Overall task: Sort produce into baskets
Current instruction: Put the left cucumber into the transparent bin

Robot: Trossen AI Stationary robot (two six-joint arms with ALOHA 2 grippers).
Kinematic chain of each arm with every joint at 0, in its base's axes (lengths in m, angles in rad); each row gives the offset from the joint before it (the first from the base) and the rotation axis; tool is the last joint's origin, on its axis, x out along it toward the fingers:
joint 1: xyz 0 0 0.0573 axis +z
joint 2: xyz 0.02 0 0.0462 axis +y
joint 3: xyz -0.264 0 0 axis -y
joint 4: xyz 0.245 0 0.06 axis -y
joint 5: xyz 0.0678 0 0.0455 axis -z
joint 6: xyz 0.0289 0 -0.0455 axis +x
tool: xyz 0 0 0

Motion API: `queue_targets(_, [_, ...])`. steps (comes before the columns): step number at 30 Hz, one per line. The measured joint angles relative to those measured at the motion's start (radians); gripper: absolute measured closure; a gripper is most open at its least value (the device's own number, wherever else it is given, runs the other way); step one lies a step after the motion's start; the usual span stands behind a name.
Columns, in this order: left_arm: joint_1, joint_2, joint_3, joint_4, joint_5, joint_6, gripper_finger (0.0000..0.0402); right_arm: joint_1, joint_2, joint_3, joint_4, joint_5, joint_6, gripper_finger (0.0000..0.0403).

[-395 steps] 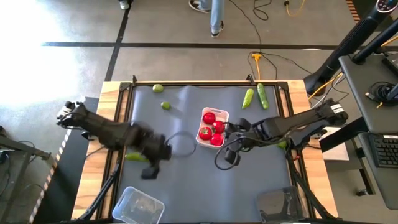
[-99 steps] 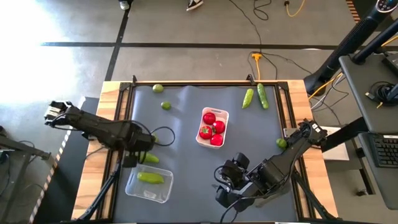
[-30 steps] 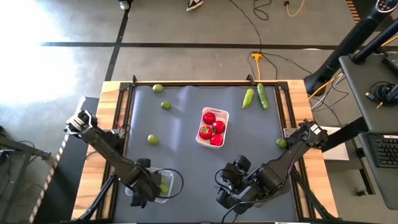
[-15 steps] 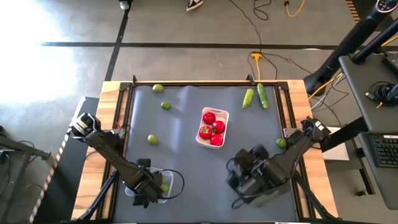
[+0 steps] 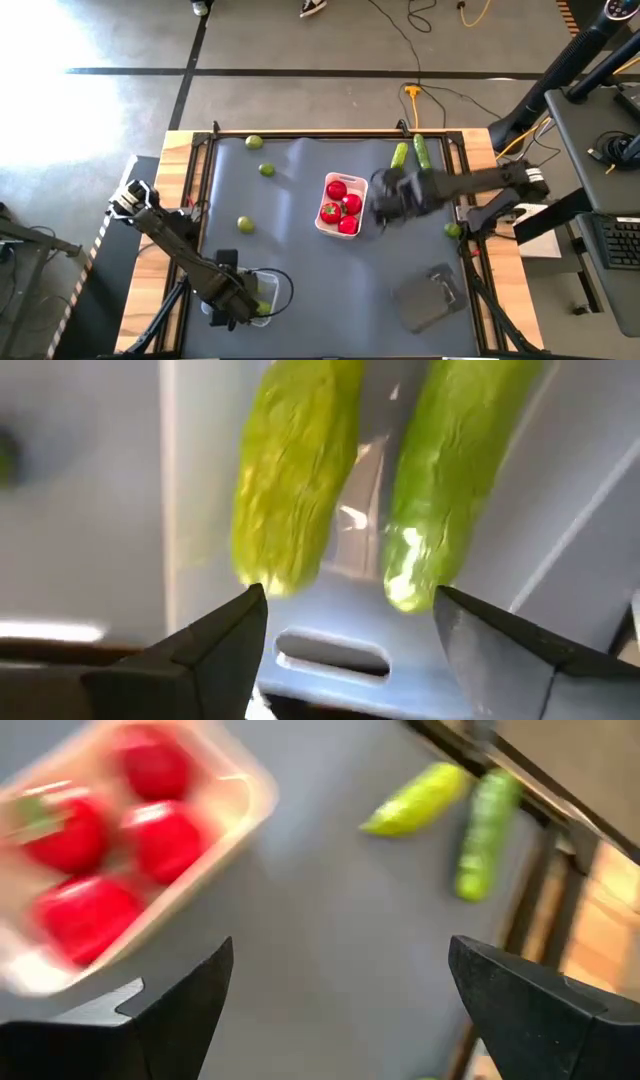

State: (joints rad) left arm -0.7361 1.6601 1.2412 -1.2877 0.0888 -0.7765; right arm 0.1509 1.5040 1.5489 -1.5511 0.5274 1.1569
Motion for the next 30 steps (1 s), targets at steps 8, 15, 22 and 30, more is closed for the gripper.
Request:
queue_targets(8, [0.0, -0.01, 0.234, -0.273, -0.412, -0.056, 0.0142, -0.371, -0.154, -0.297, 0.271, -0.038, -0.179, 0.0039])
queue_targets(15, [0.017, -0.029, 0.362, -0.282, -0.718, -0.142, 0.0142, -0.638, -0.141, -0.556, 0.693, -0.041, -0.198, 0.0039])
queue_targets(22, [0.079, -0.09, 0.301, -0.282, -0.733, -0.055, 0.0142, -0.779, 0.001, -0.665, 0.996, -0.116, -0.163, 0.0039])
queue_targets(30, [0.207, -0.292, 0.071, -0.284, -0.894, 0.086, 0.0142, -0.86, 0.181, -0.582, 0.978, -0.218, -0.16, 0.0046])
